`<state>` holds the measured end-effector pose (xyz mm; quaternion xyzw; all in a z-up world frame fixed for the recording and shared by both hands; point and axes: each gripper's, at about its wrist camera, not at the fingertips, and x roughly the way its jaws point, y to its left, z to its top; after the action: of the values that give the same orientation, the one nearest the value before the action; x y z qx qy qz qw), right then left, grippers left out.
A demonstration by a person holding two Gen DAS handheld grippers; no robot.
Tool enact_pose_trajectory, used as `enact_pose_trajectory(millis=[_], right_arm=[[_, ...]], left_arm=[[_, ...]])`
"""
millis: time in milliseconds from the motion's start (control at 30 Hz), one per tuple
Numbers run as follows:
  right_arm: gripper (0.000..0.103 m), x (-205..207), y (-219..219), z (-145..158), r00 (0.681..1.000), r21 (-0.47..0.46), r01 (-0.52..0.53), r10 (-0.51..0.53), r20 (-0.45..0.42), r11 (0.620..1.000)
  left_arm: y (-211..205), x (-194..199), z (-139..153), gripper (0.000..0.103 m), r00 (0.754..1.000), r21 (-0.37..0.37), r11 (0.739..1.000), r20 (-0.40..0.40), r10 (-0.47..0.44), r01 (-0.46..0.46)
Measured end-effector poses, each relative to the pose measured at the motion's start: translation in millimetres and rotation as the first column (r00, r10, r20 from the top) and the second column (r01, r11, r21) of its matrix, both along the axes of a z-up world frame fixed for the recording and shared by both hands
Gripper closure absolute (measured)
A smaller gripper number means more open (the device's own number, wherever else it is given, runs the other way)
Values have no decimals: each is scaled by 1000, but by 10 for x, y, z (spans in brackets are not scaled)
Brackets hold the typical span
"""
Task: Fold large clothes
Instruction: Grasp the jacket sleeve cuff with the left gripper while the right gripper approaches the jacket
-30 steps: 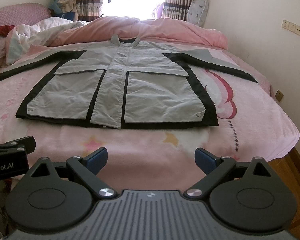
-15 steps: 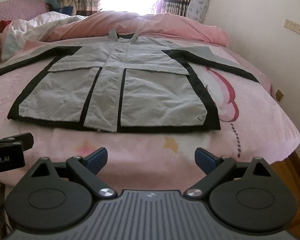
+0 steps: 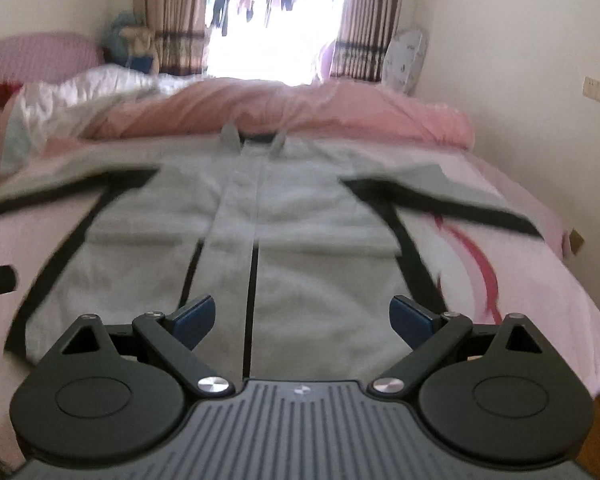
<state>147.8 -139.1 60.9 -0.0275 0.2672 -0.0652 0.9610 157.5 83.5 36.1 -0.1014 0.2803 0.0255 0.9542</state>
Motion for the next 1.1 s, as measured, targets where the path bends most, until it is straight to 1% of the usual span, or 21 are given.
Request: enact_pose_trajectory(millis=[67, 133, 200, 233, 333, 400, 467, 567, 600, 633, 667, 700, 767, 800, 833, 867, 933, 967, 1000, 1033, 1100], right_arm=[[0, 218, -39, 102, 999, 6, -12, 12, 36, 1000], [0, 421, -72, 159, 998, 6, -16, 15, 59, 1000], [0, 660, -106, 200, 997, 10, -18, 17, 72, 1000], [0, 800, -120, 221, 997, 14, -16, 15, 70, 1000], [0, 1106, -136, 236, 997, 23, -25, 23, 78, 999], [0, 1259, -136, 238, 995, 19, -21, 19, 95, 1000], [0, 1480, -124, 224, 995, 0, -7, 7, 102, 1000], [0, 1726, -116, 171, 993, -21, -17, 19, 120, 1000], [0, 1796, -117, 150, 992, -17, -30, 31, 122, 999], [0, 1871, -121, 122, 991, -6, -54, 55, 123, 998], [0, 1952, -133, 83, 990, 13, -83, 81, 120, 996], [0, 2034, -146, 44, 988, 38, -111, 106, 114, 993], [0, 2192, -141, -22, 988, 59, -134, 129, 87, 989], [0, 2250, -133, -36, 989, 60, -133, 128, 77, 989], [0, 2302, -128, -59, 990, 55, -128, 124, 70, 990], [0, 2361, -116, -88, 991, 43, -121, 118, 65, 992], [0, 2452, -84, -140, 992, 17, -111, 110, 58, 994], [0, 2502, -64, -163, 992, 2, -112, 112, 53, 994], [0, 2540, -46, -189, 992, -7, -116, 116, 48, 993], [0, 2587, -29, -213, 992, -13, -119, 120, 41, 993], [0, 2663, -25, -261, 992, -4, -126, 126, 28, 992]], left_arm=[[184, 192, 74, 0, 998, -12, 999, 36, 49, -48], [396, 399, 121, 0, 993, -31, 993, 38, 113, -112], [639, 605, 132, 0, 986, -65, 986, 54, 159, -155], [750, 695, 127, 0, 983, -80, 981, 49, 179, -175], [1188, 989, 92, 0, 967, -166, 955, 31, 254, -246], [1502, 1181, 19, 0, 958, -253, 928, 14, 285, -272], [1786, 1320, -61, 1, 939, -318, 894, 28, 342, -317], [2242, 1583, -186, 7, 898, -366, 842, 40, 439, -396], [2394, 1690, -252, 11, 880, -390, 817, 32, 473, -425], [2521, 1785, -315, 13, 865, -416, 790, 17, 502, -450], [2694, 1867, -365, 13, 855, -457, 761, 2, 519, -461], [2846, 1962, -444, 15, 837, -496, 724, -9, 547, -479], [3081, 2089, -561, 15, 815, -535, 684, -14, 579, -496], [3180, 2150, -618, 15, 797, -544, 660, -27, 604, -519], [3279, 2214, -674, 16, 785, -562, 634, -44, 618, -531], [3376, 2277, -741, 17, 770, -584, 601, -67, 634, -545], [3510, 2312, -855, 22, 754, -625, 551, -95, 650, -553], [3572, 2350, -906, 22, 745, -638, 529, -109, 658, -560], [3618, 2387, -953, 22, 737, -648, 511, -118, 666, -565], [3642, 2412, -991, 22, 730, -650, 501, -125, 672, -572], [3688, 2431, -1078, 24, 715, -663, 472, -140, 685, -581]])
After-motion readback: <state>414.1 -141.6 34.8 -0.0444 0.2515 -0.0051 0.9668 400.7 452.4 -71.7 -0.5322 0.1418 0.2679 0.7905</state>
